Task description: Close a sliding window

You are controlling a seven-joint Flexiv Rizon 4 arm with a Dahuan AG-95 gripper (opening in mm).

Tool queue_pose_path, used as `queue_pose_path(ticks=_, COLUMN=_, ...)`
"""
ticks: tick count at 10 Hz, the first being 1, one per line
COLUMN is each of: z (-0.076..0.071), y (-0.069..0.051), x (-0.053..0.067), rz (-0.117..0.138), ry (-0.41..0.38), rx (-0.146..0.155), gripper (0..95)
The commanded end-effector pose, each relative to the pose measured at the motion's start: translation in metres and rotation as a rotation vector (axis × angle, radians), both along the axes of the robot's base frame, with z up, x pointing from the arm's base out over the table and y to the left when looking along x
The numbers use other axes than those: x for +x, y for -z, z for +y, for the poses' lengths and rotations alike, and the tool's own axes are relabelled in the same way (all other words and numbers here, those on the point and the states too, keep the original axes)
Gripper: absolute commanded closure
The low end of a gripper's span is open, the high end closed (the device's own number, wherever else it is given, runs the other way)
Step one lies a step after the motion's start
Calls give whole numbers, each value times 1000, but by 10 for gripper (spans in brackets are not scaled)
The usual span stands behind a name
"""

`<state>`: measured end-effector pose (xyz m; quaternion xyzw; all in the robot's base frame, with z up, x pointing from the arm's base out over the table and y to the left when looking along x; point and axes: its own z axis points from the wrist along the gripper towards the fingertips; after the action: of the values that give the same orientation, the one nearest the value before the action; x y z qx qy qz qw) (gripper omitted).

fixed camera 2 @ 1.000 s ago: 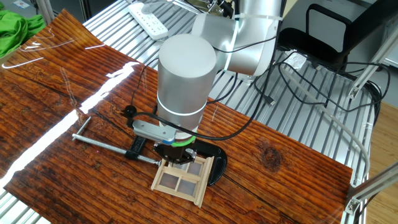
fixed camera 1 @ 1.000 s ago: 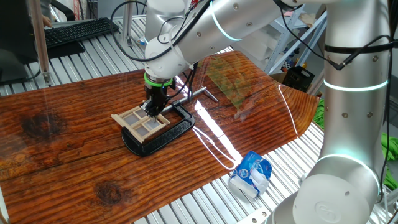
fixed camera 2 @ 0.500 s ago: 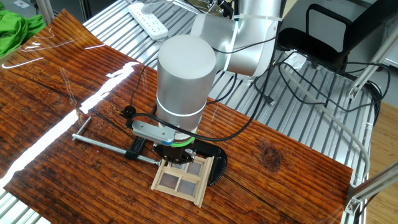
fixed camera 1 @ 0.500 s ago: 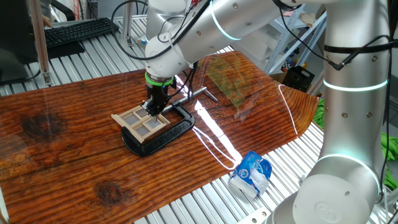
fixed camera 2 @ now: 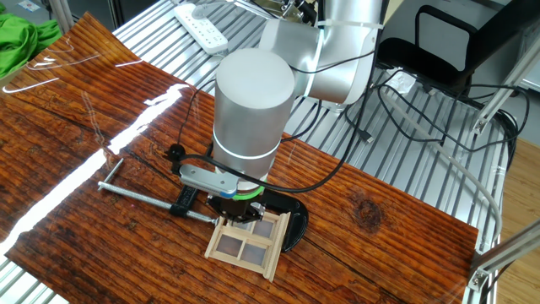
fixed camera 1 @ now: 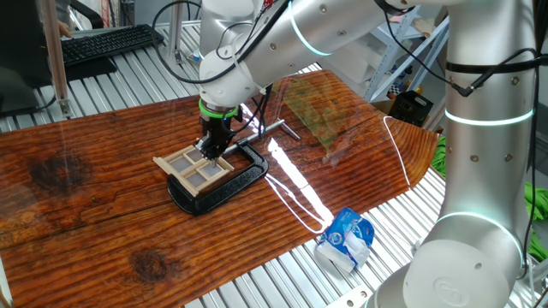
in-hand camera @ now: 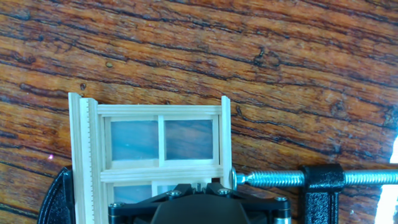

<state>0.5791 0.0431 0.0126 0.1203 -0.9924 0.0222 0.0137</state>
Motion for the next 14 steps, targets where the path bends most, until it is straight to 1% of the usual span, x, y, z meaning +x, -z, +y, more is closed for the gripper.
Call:
queue_pose_path(ticks=1, z=0, y=0, x=1, rz=-2, ry=-1, rx=7, gripper=950)
queue_pose_path(ticks=5, z=-2, y=-1, x=5, rz=-7, ry=-1, rx=9, gripper=950)
queue_pose_path(ticks=6, z=-3, y=-1, x=6, rz=-8, ry=-1, rx=6, gripper=950)
queue_pose_path(ticks=7, z=-3, y=-1, x=6, rz=1, ry=-1, rx=2, gripper=950)
queue_pose_path(ticks=8, z=-3, y=-2, x=6, rz=13, ry=0, rx=11, gripper=950)
queue_pose_path(ticks=9, z=-3, y=-2, x=6, rz=13, ry=0, rx=15, gripper=950)
queue_pose_path(ticks=10, z=-2, y=-2, x=5, rz=32, ry=0, rx=45, gripper=950)
queue_pose_path(ticks=11, z=-2, y=-2, x=5, rz=35, ry=2, rx=57, gripper=950)
queue_pose_path(ticks=12, z=-1, y=-2, x=4, rz=38, ry=8, rx=84, gripper=950)
queue_pose_path(ticks=14, z=0, y=-3, x=2, rz=39, ry=7, rx=85, gripper=950)
